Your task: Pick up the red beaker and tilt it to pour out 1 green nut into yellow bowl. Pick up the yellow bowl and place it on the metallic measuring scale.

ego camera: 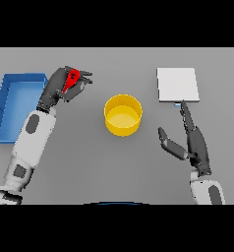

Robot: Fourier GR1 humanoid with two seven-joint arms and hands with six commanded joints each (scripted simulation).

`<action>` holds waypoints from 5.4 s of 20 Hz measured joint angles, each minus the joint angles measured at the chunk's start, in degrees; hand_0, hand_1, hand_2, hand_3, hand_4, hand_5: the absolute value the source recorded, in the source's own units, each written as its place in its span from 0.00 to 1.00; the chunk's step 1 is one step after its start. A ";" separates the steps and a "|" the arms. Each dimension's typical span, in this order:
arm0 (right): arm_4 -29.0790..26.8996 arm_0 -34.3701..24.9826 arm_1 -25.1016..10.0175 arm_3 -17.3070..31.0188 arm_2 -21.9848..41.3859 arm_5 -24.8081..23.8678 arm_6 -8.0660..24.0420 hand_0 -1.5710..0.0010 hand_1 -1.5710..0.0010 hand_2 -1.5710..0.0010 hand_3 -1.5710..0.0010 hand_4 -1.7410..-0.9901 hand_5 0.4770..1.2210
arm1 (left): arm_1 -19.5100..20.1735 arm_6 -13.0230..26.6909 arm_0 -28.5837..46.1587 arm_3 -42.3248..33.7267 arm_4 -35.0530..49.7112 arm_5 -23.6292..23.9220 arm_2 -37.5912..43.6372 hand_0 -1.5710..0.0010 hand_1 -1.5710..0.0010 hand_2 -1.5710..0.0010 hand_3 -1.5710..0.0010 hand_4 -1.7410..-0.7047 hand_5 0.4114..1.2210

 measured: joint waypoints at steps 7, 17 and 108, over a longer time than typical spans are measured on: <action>-0.05 -1.09 -0.05 -0.07 0.39 0.76 1.55 1.00 1.00 1.00 1.00 0.74 0.26 | 4.92 7.42 -5.72 -0.88 -13.17 -3.07 -13.08 0.00 0.00 0.00 0.00 0.00 0.91; -1.92 0.67 0.78 -0.91 -0.13 1.08 2.29 1.00 1.00 1.00 1.00 0.73 0.25 | 7.63 10.34 -17.97 5.20 -32.98 -12.49 -31.03 0.00 0.00 0.00 0.13 0.03 0.99; 6.14 -7.94 -6.41 3.10 3.95 5.38 2.10 1.00 1.00 1.00 1.00 0.85 0.25 | 23.24 30.53 6.51 -6.13 6.23 -2.71 1.98 0.99 0.99 0.99 0.99 0.91 0.31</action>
